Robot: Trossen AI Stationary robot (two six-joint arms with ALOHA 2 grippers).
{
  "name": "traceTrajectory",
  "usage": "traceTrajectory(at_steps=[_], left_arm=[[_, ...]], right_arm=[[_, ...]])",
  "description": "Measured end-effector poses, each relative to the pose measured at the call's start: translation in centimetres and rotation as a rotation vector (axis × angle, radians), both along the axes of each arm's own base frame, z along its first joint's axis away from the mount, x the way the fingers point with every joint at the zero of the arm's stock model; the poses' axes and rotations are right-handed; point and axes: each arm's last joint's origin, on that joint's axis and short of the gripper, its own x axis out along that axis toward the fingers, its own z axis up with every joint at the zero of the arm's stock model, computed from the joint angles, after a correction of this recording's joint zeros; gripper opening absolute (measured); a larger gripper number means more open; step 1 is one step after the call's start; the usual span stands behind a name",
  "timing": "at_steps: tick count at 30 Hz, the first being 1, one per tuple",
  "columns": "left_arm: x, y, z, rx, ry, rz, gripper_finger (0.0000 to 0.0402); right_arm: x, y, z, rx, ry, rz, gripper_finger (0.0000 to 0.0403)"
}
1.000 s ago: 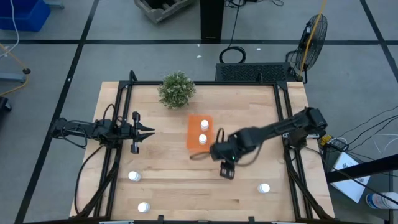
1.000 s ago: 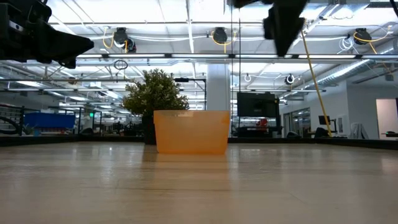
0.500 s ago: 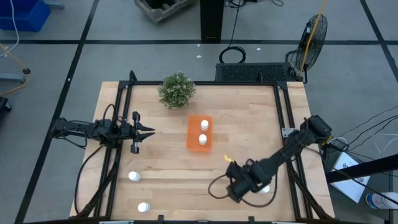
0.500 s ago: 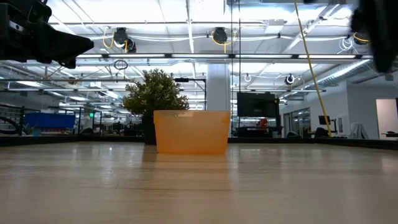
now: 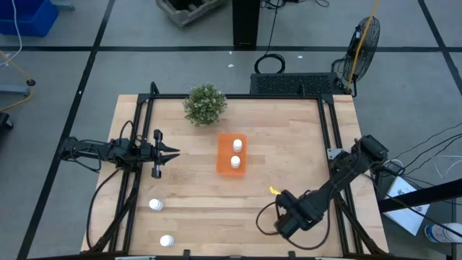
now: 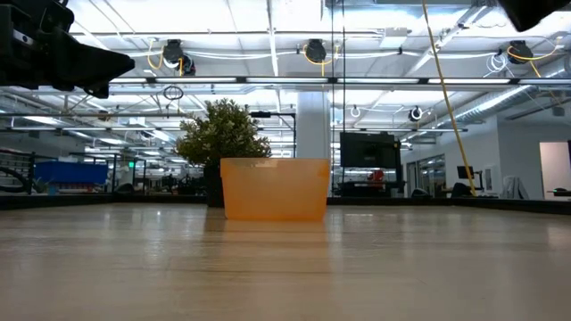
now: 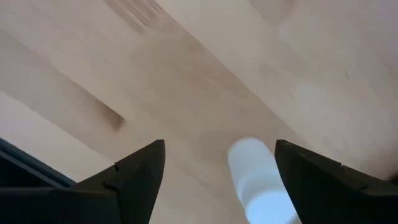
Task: Pick and place pill bottles into a basket
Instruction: Put the white medicine bottle into the orange bin
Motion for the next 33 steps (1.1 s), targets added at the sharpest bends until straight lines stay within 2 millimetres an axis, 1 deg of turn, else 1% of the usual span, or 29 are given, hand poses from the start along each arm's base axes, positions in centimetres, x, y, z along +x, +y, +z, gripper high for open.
traceTrajectory(at_steps=[13, 18, 26, 33], left_arm=[[0.0, 0.0, 0.0, 0.000, 0.000, 0.000, 0.0067], [0.0, 0.0, 0.0, 0.000, 0.000, 0.000, 0.0067], [0.0, 0.0, 0.0, 0.000, 0.000, 0.000, 0.0067], [0.0, 0.0, 0.0, 0.000, 0.000, 0.000, 0.0067]], right_arm=[[-3.1, 2.2, 0.1, -0.067, 0.048, -0.095, 0.0288], [-4.1, 2.4, -0.6, -0.095, 0.065, -0.122, 0.0288], [-4.3, 2.3, -2.6, -0.065, 0.045, -0.128, 0.0288], [-4.4, 2.3, -3.3, -0.036, 0.069, -0.141, 0.0287]])
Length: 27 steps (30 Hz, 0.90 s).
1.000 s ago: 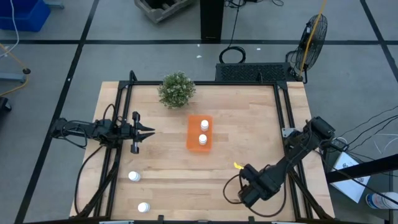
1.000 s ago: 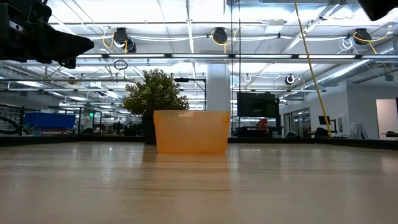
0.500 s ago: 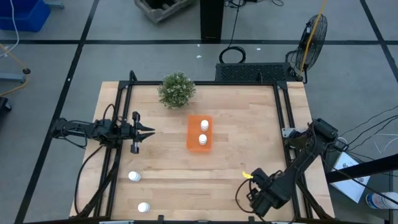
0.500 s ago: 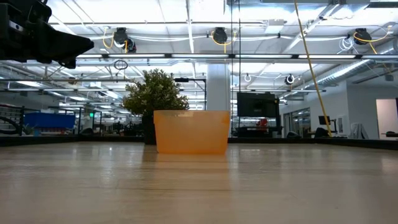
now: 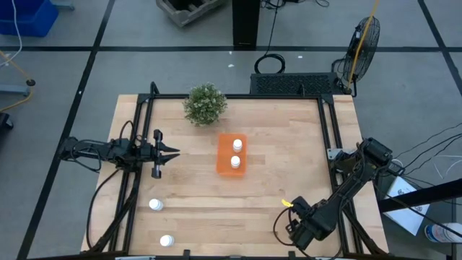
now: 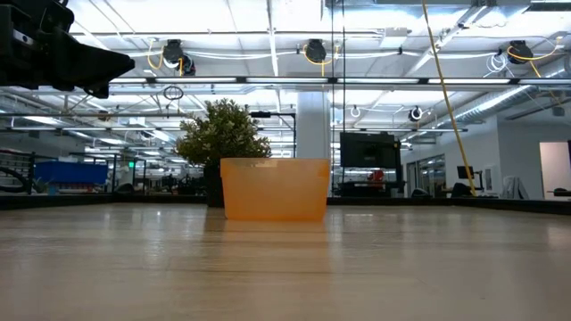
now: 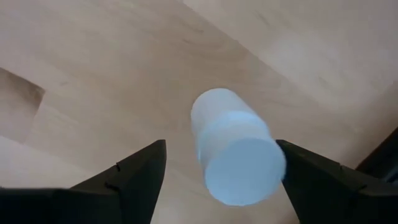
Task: Pick and place pill bottles into a basket
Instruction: Put the white medicine bottle into the orange bin
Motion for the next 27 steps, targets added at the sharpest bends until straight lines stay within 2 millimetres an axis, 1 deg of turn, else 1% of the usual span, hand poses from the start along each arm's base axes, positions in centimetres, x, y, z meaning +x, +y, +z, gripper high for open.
traceTrajectory(at_steps=[3, 6, 18, 20, 27], left_arm=[[0.00, 0.00, 0.00, 0.000, 0.000, 0.000, 0.0067], [0.00, 0.00, 0.00, 0.000, 0.000, 0.000, 0.0067], [0.00, 0.00, 0.00, 0.000, 0.000, 0.000, 0.0067], [0.00, 0.00, 0.00, 0.000, 0.000, 0.000, 0.0067], [0.00, 0.00, 0.00, 0.000, 0.000, 0.000, 0.0067]], right_arm=[[-0.04, -0.01, -0.19, 0.010, 0.007, -0.001, 0.0281], [-0.02, 0.00, -0.19, 0.011, 0.004, -0.001, 0.0265], [0.05, -0.08, -0.18, 0.010, 0.006, -0.005, 0.0162], [0.19, -0.19, -0.16, 0.007, 0.002, -0.009, 0.0157], [0.65, -0.71, -0.09, -0.059, -0.067, 0.015, 0.0162]])
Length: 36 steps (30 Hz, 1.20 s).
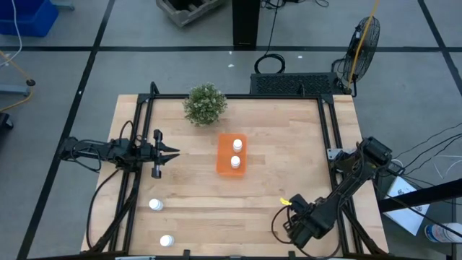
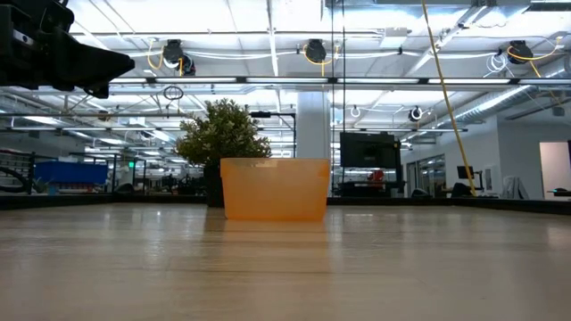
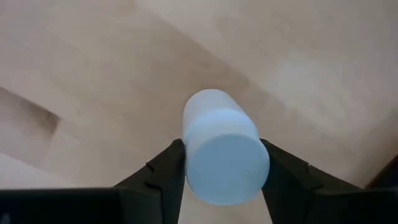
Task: Pick and place pill bottles into a basket
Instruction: Put the white medicine bottle into the orange bin
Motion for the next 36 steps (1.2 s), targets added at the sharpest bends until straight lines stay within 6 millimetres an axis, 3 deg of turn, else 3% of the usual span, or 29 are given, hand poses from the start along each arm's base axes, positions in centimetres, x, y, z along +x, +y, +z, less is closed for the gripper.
traceTrajectory(at_steps=[10, 20, 26, 31, 36], left_arm=[[0.0, 0.0, 0.0, 0.000, 0.000, 0.000, 0.0067], [0.0, 0.0, 0.0, 0.000, 0.000, 0.000, 0.0067], [0.0, 0.0, 0.0, 0.000, 0.000, 0.000, 0.0067], [0.0, 0.0, 0.0, 0.000, 0.000, 0.000, 0.0067], [0.0, 0.0, 0.0, 0.000, 0.000, 0.000, 0.0067]], right_arm=[[1.8, -3.2, 2.7, -0.140, -0.243, 0.061, 0.0154], [5.2, -8.9, 9.3, -0.630, -0.747, 0.210, 0.0149], [9.2, -11.7, 13.1, -0.807, -0.929, 0.300, 0.0149], [11.8, -14.9, 15.3, -0.808, -1.102, 0.364, 0.0147], [12.9, -18.4, 15.5, -0.778, -1.139, 0.358, 0.0151]])
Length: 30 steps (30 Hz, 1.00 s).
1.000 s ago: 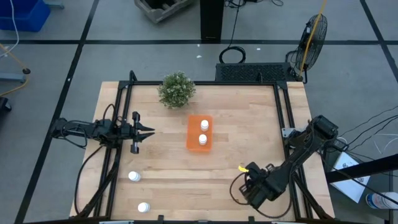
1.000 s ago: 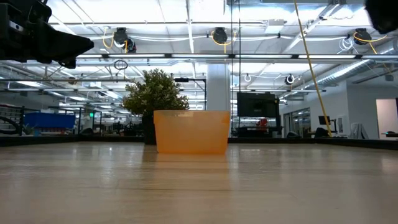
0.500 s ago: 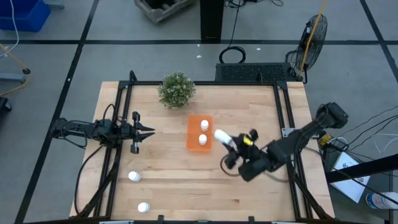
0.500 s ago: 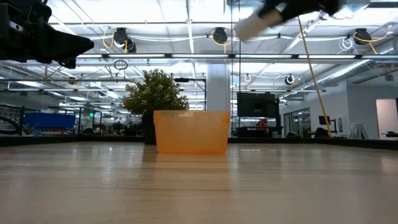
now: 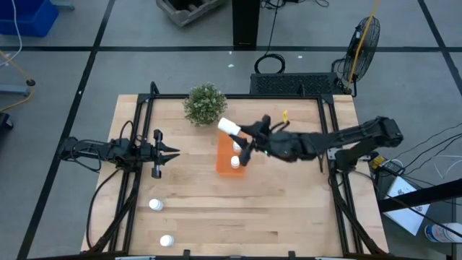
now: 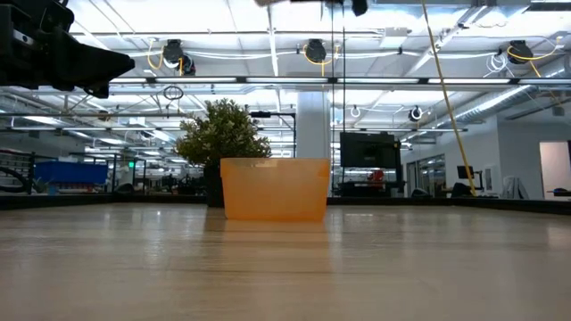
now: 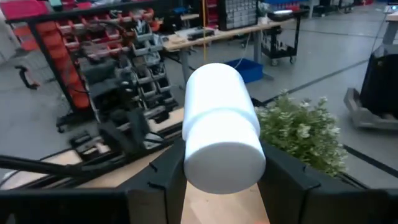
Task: Pick and place pill bottles into a basket
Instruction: Put the white medicine bottle into the orange bin
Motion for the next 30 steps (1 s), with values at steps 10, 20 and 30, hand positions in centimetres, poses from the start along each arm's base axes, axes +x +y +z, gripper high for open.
traceTrajectory(at_steps=[10, 20, 30], left_arm=[[0.0, 0.0, 0.0, 0.000, 0.000, 0.000, 0.0067], [0.0, 0.0, 0.0, 0.000, 0.000, 0.000, 0.0067], [0.0, 0.0, 0.0, 0.000, 0.001, 0.000, 0.0067]], right_arm=[[3.3, -5.1, -5.0, 0.200, 0.141, 0.076, 0.0147], [6.3, -7.9, -7.9, 0.436, 0.497, 0.033, 0.0147], [8.7, -9.2, -7.6, 0.595, 0.711, 0.065, 0.0147]])
